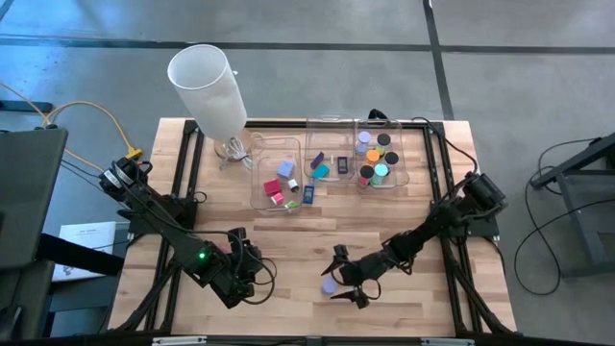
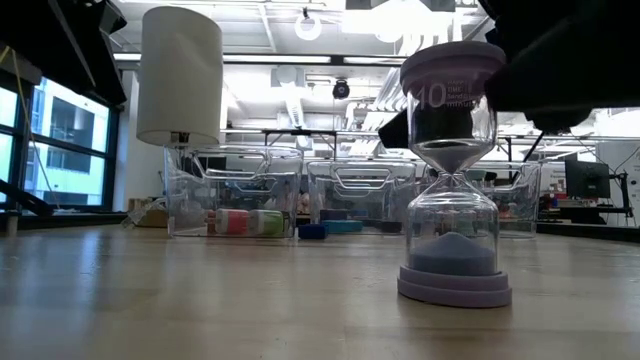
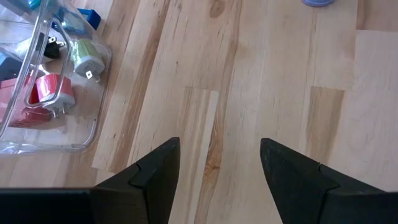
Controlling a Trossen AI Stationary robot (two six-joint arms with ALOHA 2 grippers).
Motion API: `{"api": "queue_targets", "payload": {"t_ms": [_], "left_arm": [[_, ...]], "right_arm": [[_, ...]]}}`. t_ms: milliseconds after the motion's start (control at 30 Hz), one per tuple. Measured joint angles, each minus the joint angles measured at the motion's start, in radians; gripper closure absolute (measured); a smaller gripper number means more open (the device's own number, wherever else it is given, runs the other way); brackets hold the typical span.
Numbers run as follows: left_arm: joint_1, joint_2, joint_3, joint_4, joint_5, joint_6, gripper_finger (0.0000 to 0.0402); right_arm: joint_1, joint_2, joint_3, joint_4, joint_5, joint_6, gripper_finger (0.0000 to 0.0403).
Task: Pick & Place Office items
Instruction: Put the violet hourglass into the right transparent bin
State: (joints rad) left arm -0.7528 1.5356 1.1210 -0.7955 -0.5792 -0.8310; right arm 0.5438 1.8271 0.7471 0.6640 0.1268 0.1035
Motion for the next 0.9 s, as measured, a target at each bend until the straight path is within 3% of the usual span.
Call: {"api": "queue_targets", "payload": {"t_ms": [233,600,900], "left_arm": [[0.003,0.0,0.0,0.0,-0.002,0.0,0.0188],[0.003,0.0,0.0,0.0,-0.029,0.003,0.0188],[0.003,0.0,0.0,0.0,-0.029,0.002,0.0188]], "right_arm": [[-0.009,0.0,0.0,0.0,-0.043,-0.002,0.0117],[-0.01,0.0,0.0,-0.002,-0.08,-0.003,0.0248],[-0.005,-0.018,0.0,-0.024,-0.057,0.004,0.0248]]}}
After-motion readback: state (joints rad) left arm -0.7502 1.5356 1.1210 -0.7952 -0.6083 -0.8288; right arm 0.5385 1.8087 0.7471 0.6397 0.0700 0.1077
